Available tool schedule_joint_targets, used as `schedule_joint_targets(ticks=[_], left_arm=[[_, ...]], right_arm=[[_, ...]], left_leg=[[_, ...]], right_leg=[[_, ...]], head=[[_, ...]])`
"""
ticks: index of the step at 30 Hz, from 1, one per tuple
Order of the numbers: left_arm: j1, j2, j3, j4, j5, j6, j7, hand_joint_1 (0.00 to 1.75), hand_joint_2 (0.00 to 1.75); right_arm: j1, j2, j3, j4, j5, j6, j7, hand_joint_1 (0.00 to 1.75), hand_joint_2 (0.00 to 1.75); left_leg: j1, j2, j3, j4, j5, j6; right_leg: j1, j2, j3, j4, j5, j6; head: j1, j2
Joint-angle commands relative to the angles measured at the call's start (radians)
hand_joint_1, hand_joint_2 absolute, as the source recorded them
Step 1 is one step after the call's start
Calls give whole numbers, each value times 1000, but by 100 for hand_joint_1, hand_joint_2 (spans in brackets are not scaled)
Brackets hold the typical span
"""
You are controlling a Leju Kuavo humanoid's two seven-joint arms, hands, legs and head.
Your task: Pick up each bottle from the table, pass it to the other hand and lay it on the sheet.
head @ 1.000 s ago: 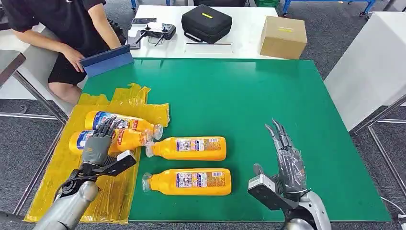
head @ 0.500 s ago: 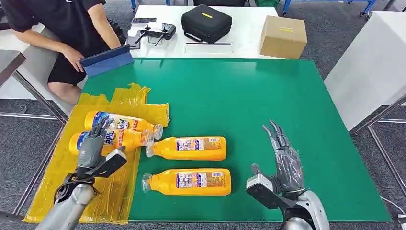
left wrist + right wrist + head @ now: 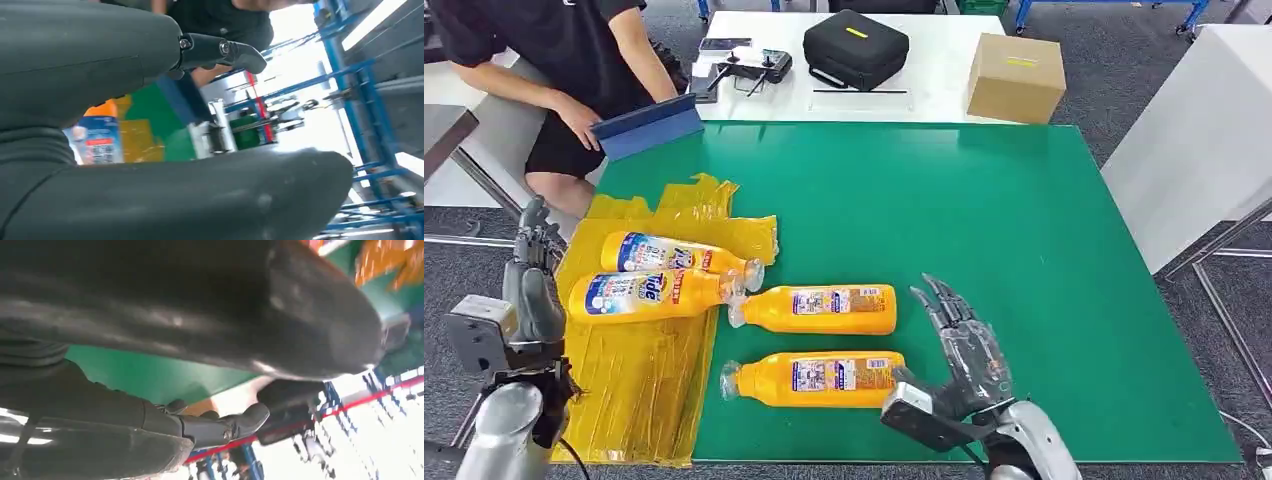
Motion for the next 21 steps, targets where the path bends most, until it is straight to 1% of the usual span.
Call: schedule_joint_targets(ticks=[1,3,4,7,8,9,13,14,18,20,21], left_arm=[[43,-82,-9,-104,75,-57,56,0,0],[35,-96,-12,-104,61,-53,49,0,0],[33,-99,-13,-106,57,-52,50,0,0],[30,-101,-13,-112,52,-51,54,0,0],[31,-105,-7,-115,47,-49,56,0,0],[35,-107,-1,-118,41,-48,57,0,0],[85,-113,19,-145,28,-46,56,0,0],[98,-112,22,-149,26,-45,54,0,0],[96,-112,36,-144,26,-47,43,0,0],[82,-114,36,-136,26,-51,45,0,0],[80,-116,37,-134,26,-52,46,0,0]], right_arm=[[-122,0,227,208,58,35,76,0,0],[-134,-13,247,226,66,29,102,0,0],[-133,-17,249,226,71,26,109,0,0],[-126,-26,252,220,71,25,110,0,0],[-121,-32,254,214,74,24,122,0,175],[-111,-41,257,208,74,21,122,0,175],[-52,-90,271,185,82,6,123,0,175],[-45,-89,271,183,83,3,122,0,175],[-63,-80,274,196,99,5,134,0,175],[-72,-78,273,201,101,6,136,0,175],[-77,-75,272,204,101,8,139,0,175]], left_leg=[[1,4,3,-1,-1,-3],[2,3,4,-1,-1,-4],[1,2,3,-1,-1,-3],[1,1,3,-1,-1,-3],[1,1,2,0,0,-3],[2,1,4,-1,-1,-4],[1,0,3,-1,-1,-3],[1,0,5,-1,-2,-4],[2,3,6,-1,-3,-5],[1,1,3,0,-1,-4],[2,1,5,0,-2,-6]], right_leg=[[1,3,2,-2,1,-2],[2,2,4,-2,0,-3],[1,1,3,-2,0,-2],[1,0,3,-2,0,-2],[1,1,2,-2,0,-2],[1,0,4,-2,0,-3],[0,0,3,-2,0,-1],[1,0,6,-3,-1,-2],[1,2,6,-2,-1,-3],[1,0,3,-1,0,-2],[1,0,5,-2,-1,-3]], head=[[0,0],[0,0],[0,0],[0,0],[0,0],[0,0],[0,0],[0,0],[0,0],[0,0],[0,0]])
